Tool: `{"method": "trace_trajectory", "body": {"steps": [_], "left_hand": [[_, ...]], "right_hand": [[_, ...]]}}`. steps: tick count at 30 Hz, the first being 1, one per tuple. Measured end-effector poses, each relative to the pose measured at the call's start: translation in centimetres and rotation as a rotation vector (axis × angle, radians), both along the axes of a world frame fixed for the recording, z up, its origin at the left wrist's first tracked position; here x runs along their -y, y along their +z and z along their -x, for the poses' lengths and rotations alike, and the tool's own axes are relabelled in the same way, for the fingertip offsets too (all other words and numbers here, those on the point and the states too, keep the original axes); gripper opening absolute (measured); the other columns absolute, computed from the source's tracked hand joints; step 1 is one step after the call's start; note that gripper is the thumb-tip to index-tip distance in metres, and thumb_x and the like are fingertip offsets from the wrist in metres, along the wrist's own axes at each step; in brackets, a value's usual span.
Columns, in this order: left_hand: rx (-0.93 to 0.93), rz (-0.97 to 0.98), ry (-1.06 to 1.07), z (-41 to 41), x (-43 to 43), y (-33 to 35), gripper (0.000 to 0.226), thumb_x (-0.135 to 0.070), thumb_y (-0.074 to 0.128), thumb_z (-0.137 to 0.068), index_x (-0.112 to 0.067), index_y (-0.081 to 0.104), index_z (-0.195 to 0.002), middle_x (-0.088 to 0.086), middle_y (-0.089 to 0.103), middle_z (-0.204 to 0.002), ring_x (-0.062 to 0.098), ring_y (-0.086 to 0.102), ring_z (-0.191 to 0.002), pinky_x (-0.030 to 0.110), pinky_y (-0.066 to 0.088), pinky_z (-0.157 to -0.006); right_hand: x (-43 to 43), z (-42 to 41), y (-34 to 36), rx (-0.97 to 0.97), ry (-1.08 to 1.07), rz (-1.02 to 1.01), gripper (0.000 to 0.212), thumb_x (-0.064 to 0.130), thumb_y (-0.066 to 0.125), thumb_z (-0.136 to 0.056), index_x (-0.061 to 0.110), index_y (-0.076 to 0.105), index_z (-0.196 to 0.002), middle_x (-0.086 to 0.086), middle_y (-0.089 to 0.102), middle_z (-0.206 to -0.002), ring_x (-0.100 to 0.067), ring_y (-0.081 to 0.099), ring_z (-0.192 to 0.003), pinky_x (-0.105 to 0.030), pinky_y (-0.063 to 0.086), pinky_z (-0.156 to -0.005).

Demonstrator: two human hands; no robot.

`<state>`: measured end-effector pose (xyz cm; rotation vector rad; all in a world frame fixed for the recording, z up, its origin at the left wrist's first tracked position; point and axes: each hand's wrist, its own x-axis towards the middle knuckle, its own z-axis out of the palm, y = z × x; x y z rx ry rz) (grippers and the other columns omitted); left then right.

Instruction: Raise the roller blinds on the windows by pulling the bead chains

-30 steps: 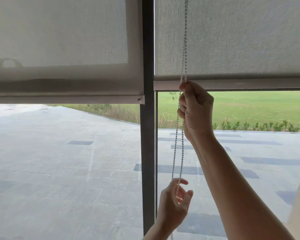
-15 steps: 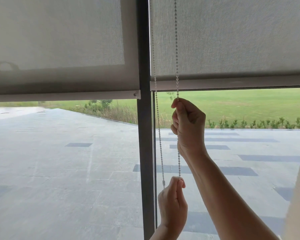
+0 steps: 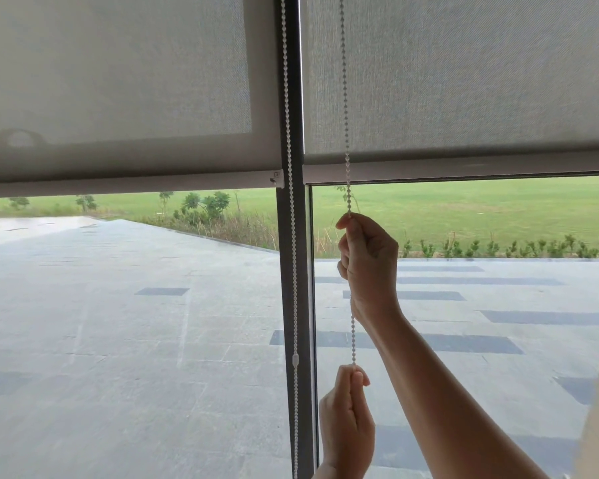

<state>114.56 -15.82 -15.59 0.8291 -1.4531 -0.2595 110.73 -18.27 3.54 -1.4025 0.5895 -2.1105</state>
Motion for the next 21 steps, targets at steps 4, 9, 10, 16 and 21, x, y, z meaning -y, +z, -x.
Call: {"method": "trace_trajectory", "body": {"steps": [4,9,10,16,21], "left_hand": [[-0.009,0.019,-0.084,0.0,0.0,0.3,0.040,-0.058,0.024,-0.096,-0.030,0.049,-0.082,-0.015,0.036,-0.051,0.004,0.030,-0.043,0.025,0.026,-0.044],[0.042,0.022,-0.130,0.2,0.4,0.7,0.039,-0.057,0.028,-0.096,-0.031,0.056,-0.094,-0.014,0.047,-0.061,0.004,0.045,-0.052,0.025,0.040,-0.050],[0.073,0.015,-0.126,0.0,0.3,0.9,0.037,-0.055,0.028,-0.097,-0.032,0.057,-0.100,-0.017,0.054,-0.075,0.001,0.054,-0.063,0.026,0.049,-0.057],[0.325,0.117,0.002,-4.3,2.5,5.9,0.055,-0.044,0.033,-0.098,-0.020,0.026,-0.147,0.001,0.023,-0.154,0.007,0.024,-0.141,0.029,0.030,-0.112],[0.375,0.551,0.211,-7.6,2.6,16.5,0.045,-0.026,0.045,-0.093,-0.011,0.045,-0.135,0.016,0.042,-0.146,0.026,0.041,-0.133,0.039,0.036,-0.107]], "right_hand": [[0.6,-0.1,0.5,-0.056,-0.037,-0.009,0.029,0.003,0.045,-0.098,0.014,0.065,-0.080,0.014,0.039,-0.042,-0.001,0.029,-0.038,-0.013,0.025,-0.041],[0.9,0.4,0.8,-0.053,-0.058,-0.032,0.026,0.003,0.045,-0.098,0.010,0.067,-0.085,0.012,0.040,-0.044,-0.002,0.029,-0.036,-0.014,0.025,-0.039],[0.9,0.6,0.9,-0.055,-0.062,-0.044,0.026,0.004,0.046,-0.098,0.010,0.067,-0.085,0.009,0.039,-0.044,-0.001,0.028,-0.035,-0.015,0.024,-0.037],[0.9,2.8,1.7,-0.220,-0.296,-0.131,0.022,0.015,0.047,-0.099,0.016,0.068,-0.106,0.004,0.065,-0.059,-0.014,0.052,-0.043,-0.033,0.049,-0.047],[-0.2,5.4,3.5,-0.306,-0.646,-0.124,0.050,0.026,0.044,-0.095,0.017,0.038,-0.145,-0.007,0.054,-0.141,-0.024,0.049,-0.129,-0.051,0.039,-0.108]]}}
